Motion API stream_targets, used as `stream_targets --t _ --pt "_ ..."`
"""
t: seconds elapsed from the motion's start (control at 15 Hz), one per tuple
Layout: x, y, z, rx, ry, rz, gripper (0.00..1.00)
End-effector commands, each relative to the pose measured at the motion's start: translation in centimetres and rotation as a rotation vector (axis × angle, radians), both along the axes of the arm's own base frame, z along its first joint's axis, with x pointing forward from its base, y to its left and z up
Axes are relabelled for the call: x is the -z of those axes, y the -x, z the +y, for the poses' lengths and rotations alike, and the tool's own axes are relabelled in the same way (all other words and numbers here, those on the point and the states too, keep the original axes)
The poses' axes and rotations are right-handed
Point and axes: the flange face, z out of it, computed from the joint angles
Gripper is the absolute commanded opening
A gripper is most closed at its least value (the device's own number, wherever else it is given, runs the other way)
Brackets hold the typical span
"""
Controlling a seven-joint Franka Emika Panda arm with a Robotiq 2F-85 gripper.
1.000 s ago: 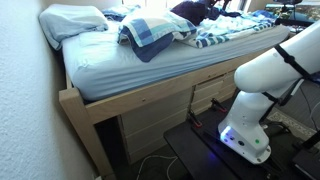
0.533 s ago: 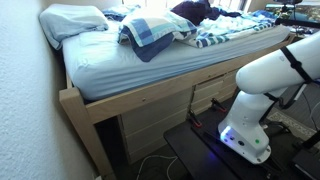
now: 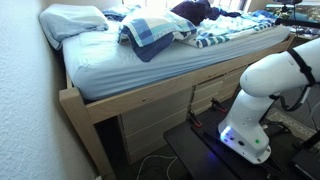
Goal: Uncover the plushy, put it at the head of the bed, and then cover the blanket
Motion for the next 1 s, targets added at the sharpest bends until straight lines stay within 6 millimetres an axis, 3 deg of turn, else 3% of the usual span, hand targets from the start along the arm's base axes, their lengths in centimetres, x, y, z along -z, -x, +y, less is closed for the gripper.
stream_targets --t 0.0,0.6,0.93 --pt "-0.2 0.4 0.7 -0.038 -0.012 0.000 1.00" --pt "0.0 0.3 0.7 -0.058 -0.010 0.004 1.00" --pt "0.4 0.0 3.2 -0.119 0.023 0.033 1.00"
